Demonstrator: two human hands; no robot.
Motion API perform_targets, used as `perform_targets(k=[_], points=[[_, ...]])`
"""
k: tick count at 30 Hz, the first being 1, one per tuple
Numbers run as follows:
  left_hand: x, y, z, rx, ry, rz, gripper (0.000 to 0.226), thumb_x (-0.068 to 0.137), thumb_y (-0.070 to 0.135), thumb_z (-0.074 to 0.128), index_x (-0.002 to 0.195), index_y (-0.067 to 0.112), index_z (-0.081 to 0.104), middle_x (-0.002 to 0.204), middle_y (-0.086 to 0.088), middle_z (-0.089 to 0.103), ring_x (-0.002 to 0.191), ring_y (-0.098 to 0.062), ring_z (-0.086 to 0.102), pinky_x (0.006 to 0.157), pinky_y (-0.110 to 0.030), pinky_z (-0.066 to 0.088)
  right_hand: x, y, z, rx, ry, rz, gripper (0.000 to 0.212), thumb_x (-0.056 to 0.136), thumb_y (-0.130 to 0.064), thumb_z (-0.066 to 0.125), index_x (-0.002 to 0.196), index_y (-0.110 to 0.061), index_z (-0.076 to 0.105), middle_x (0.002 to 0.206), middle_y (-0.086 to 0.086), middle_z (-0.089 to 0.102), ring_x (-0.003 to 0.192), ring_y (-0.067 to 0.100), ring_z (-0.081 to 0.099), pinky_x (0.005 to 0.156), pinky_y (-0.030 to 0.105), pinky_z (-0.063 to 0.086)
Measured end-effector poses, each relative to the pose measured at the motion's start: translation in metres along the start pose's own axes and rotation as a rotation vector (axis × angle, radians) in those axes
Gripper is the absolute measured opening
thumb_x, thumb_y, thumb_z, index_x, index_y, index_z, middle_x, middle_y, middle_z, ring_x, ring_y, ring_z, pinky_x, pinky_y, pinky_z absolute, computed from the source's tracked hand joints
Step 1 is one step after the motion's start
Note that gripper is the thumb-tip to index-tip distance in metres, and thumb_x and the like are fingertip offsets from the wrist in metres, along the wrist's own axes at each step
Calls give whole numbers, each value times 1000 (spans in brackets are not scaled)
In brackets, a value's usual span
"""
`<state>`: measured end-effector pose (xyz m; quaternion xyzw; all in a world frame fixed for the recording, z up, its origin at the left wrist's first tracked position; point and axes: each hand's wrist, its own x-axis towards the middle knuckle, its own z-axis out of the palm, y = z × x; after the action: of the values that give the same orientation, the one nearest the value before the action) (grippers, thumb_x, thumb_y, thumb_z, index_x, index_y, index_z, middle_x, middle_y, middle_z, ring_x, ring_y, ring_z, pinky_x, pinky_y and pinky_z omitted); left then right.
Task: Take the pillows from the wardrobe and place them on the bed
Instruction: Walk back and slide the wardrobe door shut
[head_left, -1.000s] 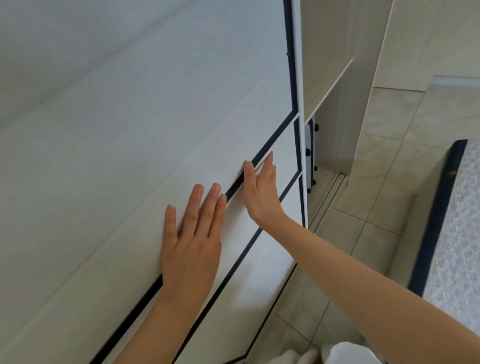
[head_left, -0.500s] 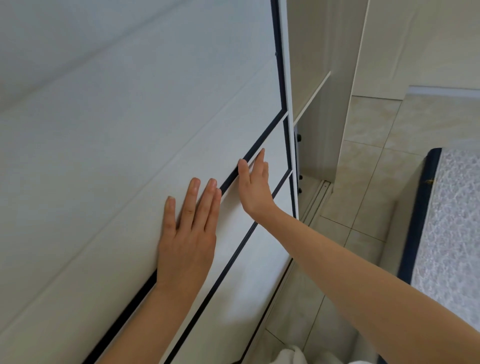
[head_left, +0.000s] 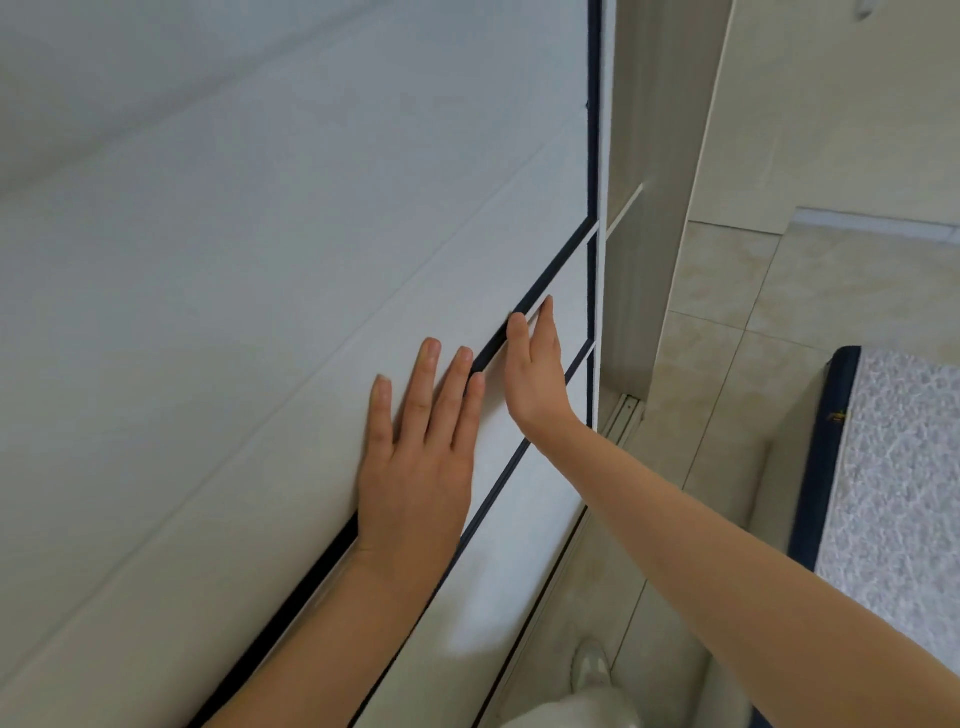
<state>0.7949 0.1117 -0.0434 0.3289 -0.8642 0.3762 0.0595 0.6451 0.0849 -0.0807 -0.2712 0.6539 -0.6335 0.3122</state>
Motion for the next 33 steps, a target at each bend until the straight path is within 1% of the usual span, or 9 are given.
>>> perform_targets(k=[6, 9, 11, 14, 17, 21, 27, 30, 33], points=[[60, 26, 5, -115, 14, -29, 65, 91, 15, 11, 156, 12, 13, 165, -8, 2, 150, -34, -6, 115, -55, -19, 63, -9, -33, -19, 35, 37, 62, 98, -47, 28, 153, -28, 8, 161, -6, 16, 146, 14, 15, 119, 39, 15], [89, 37, 7, -147, 20, -35, 67, 90, 13, 6, 156, 11, 9, 165, -10, -2, 149, -35, -12, 114, -55, -23, 87, -11, -46, -12, 48, 28, 61, 98, -49, 28, 153, -29, 10, 160, -6, 18, 146, 15, 17, 118, 38, 17], [107, 44, 9, -153, 13, -31, 66, 90, 11, 10, 156, 10, 6, 165, -10, -6, 148, -35, -17, 113, -55, -25, 103, -13, -53, -2, 53, 42, 61, 98, -51, 27, 153, -29, 10, 160, -5, 19, 145, 16, 19, 117, 39, 19], [133, 55, 12, -160, -11, -24, 66, 94, 18, 21, 156, 8, -2, 164, -12, -12, 145, -36, -24, 110, -56, -28, 124, -15, -63, 16, 47, 82, 62, 98, -53, 26, 152, -28, 10, 160, -5, 17, 145, 18, 19, 117, 43, 22], [156, 68, 17, -146, -25, -14, 68, 95, 18, 22, 155, 5, -7, 163, -13, -15, 145, -36, -25, 109, -56, -30, 145, -16, -73, 16, 48, 73, 64, 98, -54, 27, 153, -25, 9, 161, -4, 15, 146, 17, 16, 118, 41, 18], [189, 84, 24, -137, -16, -33, 68, 88, 14, 2, 155, 7, -3, 164, -12, -10, 147, -35, -21, 112, -56, -26, 179, -15, -90, 11, 56, 65, 64, 98, -53, 26, 153, -26, 8, 161, -4, 14, 146, 15, 15, 119, 39, 17], [244, 109, 36, -126, 8, -40, 66, 90, 12, 4, 156, 7, 7, 165, -10, 1, 150, -33, -9, 116, -55, -19, 234, -17, -119, 6, 27, 61, 64, 98, -51, 24, 153, -25, 6, 162, -6, 9, 147, 14, 11, 119, 38, 14], [272, 121, 40, -107, 8, -46, 66, 91, 10, 6, 156, 9, 11, 165, -9, 6, 151, -33, -5, 117, -54, -17, 261, -21, -135, 1, 10, 74, 64, 98, -52, 25, 153, -25, 6, 162, -4, 9, 147, 16, 12, 119, 42, 15], [301, 133, 44, -95, 18, -43, 66, 90, 10, 6, 156, 9, 11, 165, -8, 6, 151, -33, -4, 116, -54, -18, 289, -24, -151, 6, 8, 102, 63, 98, -52, 26, 153, -27, 7, 161, -2, 14, 146, 19, 16, 117, 47, 19]])
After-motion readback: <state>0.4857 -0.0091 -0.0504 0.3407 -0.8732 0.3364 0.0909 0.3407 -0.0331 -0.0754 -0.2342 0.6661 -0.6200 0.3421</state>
